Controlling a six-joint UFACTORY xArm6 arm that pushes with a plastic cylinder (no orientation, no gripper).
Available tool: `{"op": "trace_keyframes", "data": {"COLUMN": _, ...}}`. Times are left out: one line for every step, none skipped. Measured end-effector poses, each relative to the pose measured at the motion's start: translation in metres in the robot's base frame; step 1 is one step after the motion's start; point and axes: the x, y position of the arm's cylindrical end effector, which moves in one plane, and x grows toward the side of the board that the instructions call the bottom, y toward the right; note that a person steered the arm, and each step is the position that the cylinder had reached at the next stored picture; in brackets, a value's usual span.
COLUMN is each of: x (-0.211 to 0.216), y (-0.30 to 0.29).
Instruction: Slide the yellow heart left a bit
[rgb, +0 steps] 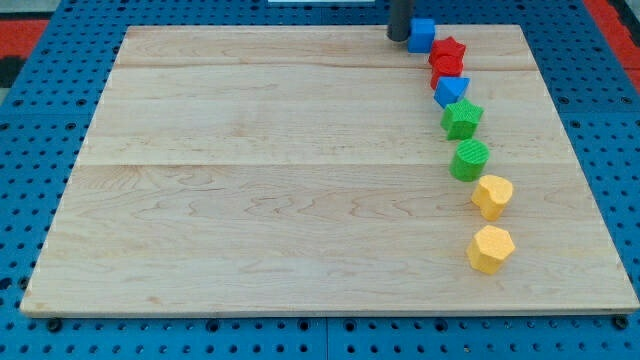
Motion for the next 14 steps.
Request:
{"op": "trace_keyframes", "data": {"x": 0.001, "y": 0.021}}
{"op": "trace_keyframes", "data": {"x": 0.003, "y": -0.041}}
{"op": "trace_keyframes", "data": {"x": 0.039, "y": -0.115}}
{"op": "trace_keyframes", "data": {"x": 0.082, "y": -0.130}}
{"op": "trace_keyframes", "data": {"x": 0.180, "y": -0.127}}
{"op": "trace_keyframes", "data": {"x": 0.245, "y": -0.114}}
{"op": "trace_keyframes", "data": {"x": 0.336, "y": -0.120}}
{"op": "trace_keyframes", "data": {"x": 0.407, "y": -0.106}}
{"op": "trace_keyframes", "data": {"x": 0.406, "y": -0.029}}
{"op": "trace_keyframes", "data": {"x": 0.407, "y": 0.063}}
{"op": "trace_keyframes", "data": {"x": 0.363, "y": 0.081}}
{"op": "trace_keyframes", "data": {"x": 0.342, "y": 0.090}}
{"op": "trace_keyframes", "data": {"x": 0.311, "y": 0.093}}
{"op": "trace_keyframes", "data": {"x": 0.309, "y": 0.085}}
